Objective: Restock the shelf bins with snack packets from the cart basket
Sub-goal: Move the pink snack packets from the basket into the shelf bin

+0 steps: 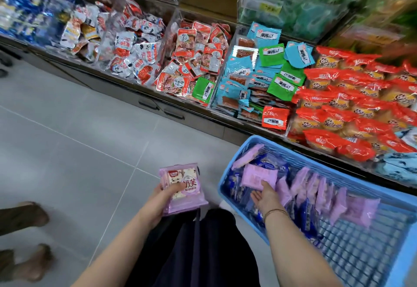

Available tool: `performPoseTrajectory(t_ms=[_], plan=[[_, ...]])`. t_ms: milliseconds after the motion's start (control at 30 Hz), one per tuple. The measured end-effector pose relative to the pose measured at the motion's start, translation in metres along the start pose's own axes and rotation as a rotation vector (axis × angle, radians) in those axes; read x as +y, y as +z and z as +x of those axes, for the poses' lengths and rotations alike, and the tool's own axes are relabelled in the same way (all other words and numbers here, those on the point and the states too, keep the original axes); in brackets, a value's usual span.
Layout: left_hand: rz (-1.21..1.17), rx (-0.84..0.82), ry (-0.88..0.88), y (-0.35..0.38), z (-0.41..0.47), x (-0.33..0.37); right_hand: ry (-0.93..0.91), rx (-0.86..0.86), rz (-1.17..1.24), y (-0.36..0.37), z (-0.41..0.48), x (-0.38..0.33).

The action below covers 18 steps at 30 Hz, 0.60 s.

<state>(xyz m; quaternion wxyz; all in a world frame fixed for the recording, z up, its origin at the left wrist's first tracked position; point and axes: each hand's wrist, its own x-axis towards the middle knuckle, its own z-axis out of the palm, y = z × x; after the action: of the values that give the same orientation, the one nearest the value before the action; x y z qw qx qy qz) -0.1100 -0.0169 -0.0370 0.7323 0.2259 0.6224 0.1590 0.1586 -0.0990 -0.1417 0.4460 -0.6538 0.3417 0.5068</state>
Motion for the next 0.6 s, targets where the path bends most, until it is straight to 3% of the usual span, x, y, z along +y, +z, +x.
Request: performPoseTrajectory(t_ms=[100, 267, 333, 433, 600], plan=[[-0.049, 0.021, 0.0, -0.003, -0.001, -0.004, -0.01, -0.006, 0.062, 0.003, 0.004, 0.002], [-0.094, 0.042, 0.003, 0.01, -0.001, -0.006, -0.132, 0.064, -0.068, 0.004, -0.002, -0.007], [-0.112, 0.045, 0.008, 0.021, -0.001, -0.003, -0.282, 0.14, -0.252, 0.001, -0.014, -0.015], [-0.087, 0.037, 0.023, 0.041, -0.003, 0.006, -0.544, 0.112, -0.449, -0.007, -0.047, -0.027], [-0.038, -0.062, 0.06, 0.072, -0.017, 0.03, -1.016, -0.177, -0.695, -0.012, -0.124, -0.033]])
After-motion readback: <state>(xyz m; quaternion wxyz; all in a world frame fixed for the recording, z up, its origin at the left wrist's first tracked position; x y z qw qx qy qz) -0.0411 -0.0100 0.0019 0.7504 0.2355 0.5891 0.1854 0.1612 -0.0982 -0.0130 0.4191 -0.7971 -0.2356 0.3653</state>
